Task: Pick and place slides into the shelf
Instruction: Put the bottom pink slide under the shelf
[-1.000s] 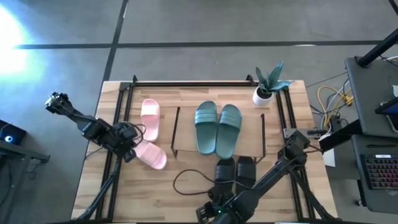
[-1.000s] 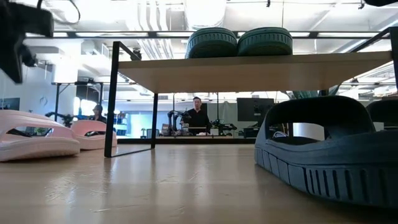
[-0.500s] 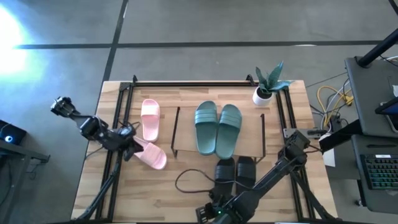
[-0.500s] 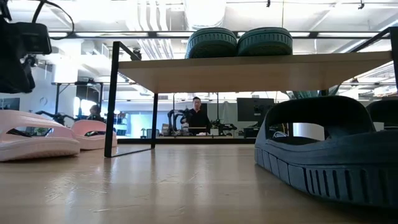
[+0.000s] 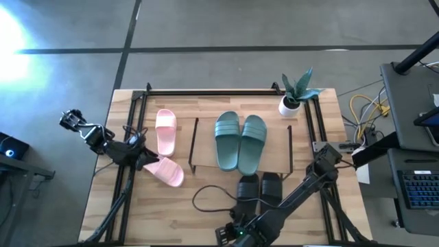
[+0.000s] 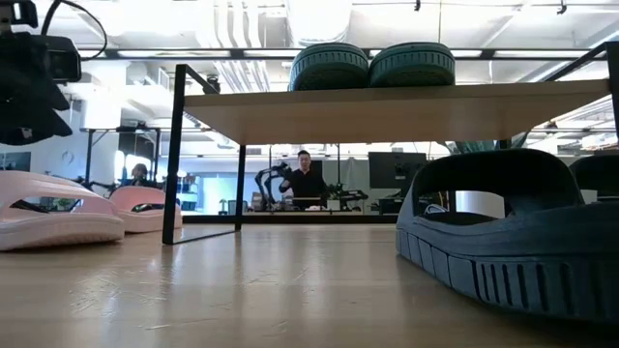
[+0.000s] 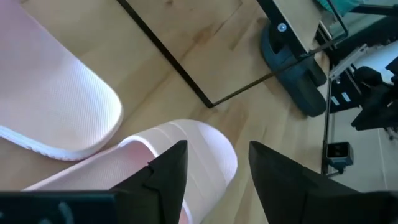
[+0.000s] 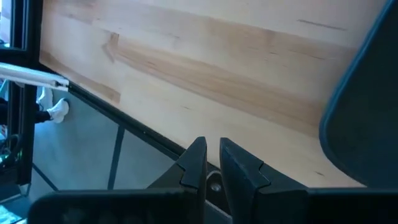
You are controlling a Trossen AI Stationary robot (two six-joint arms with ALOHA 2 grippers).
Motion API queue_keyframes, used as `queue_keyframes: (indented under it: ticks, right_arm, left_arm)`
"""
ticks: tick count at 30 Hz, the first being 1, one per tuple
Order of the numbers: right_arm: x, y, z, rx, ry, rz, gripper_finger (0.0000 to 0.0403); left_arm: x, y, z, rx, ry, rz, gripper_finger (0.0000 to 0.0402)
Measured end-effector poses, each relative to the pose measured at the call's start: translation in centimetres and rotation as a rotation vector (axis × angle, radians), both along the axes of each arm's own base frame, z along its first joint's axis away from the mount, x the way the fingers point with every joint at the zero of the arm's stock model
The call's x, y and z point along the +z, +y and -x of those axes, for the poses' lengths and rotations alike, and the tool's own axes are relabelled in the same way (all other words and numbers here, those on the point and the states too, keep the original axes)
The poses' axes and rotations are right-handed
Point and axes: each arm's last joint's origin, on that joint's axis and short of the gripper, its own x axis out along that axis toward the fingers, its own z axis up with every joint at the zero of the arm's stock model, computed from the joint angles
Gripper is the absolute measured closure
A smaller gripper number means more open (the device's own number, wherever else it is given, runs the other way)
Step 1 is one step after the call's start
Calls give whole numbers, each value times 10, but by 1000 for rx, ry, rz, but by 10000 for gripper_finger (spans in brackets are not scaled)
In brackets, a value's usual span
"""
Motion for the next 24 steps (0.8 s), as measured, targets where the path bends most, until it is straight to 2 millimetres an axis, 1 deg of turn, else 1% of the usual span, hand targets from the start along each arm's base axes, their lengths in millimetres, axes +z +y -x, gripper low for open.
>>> queue_keyframes:
  ticks: [11, 14, 21, 24]
  right_arm:
    - [0, -8, -6, -14, 0, 5, 364]
    - [0, -9, -7, 2, 2, 19, 364]
    - [-2, -15, -10, 21, 12, 47, 364]
    - [-2, -16, -11, 32, 16, 50, 364]
  left_arm:
    - [0, 1, 0, 17, -3, -9, 244]
    - [0, 0, -1, 49, 4, 3, 244]
    - [-4, -3, -10, 141, 52, -29, 244]
    - [-6, -6, -15, 155, 77, -55, 244]
